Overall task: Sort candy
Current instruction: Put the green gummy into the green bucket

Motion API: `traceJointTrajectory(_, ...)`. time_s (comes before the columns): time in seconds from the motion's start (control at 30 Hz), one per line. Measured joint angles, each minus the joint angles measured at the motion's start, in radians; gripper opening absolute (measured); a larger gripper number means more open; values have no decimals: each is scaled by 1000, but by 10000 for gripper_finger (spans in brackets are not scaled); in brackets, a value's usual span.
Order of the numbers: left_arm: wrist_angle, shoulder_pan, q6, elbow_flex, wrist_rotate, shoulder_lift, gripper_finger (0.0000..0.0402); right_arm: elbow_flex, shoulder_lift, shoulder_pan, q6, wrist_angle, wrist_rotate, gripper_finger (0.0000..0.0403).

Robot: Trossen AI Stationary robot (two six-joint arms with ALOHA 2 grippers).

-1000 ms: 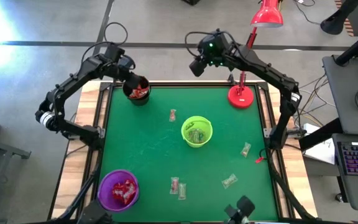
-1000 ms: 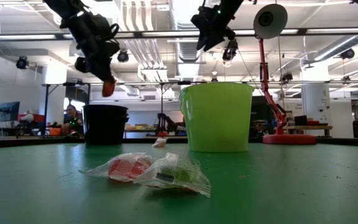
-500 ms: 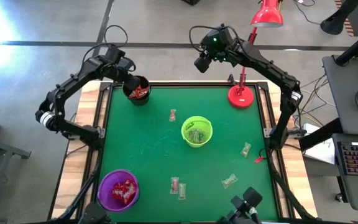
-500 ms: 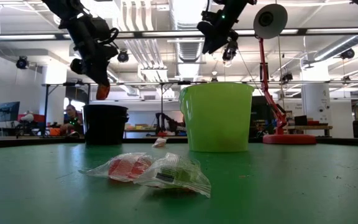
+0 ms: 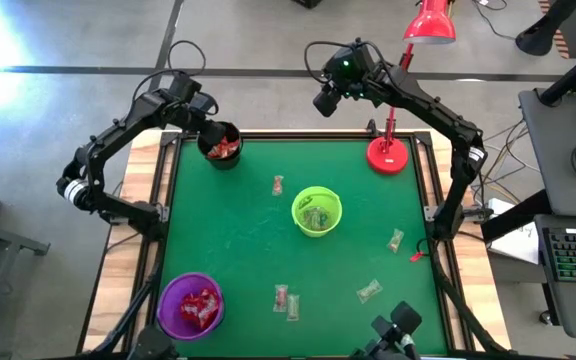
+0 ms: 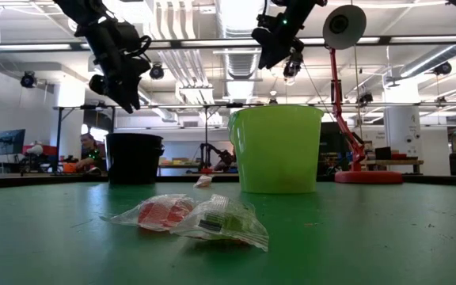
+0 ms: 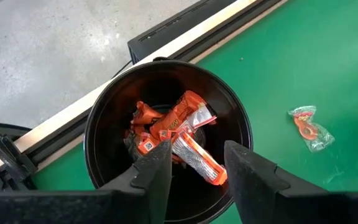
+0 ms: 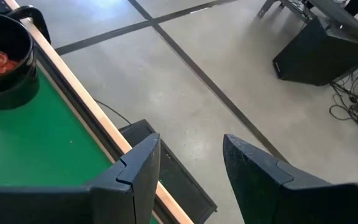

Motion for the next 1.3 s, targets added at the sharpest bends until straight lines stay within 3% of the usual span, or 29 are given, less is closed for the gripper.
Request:
traceJointTrajectory(0.27,-88,-26,64,77,2,0,132,64,-7,15,27,-194,-49,169)
traceJointTrajectory(0.53,-218,-33,162,188,2,-1,132,193,-14,99,268,-564,-55,169)
traceJointTrajectory(0.73,-251,-33,247,212,2,-5,132,231,-16,202,430,-726,-55,169)
traceJointTrajectory(1.3,-243,-33,377,205,0,-11,133,179,-54,646,1002,-729,-55,169)
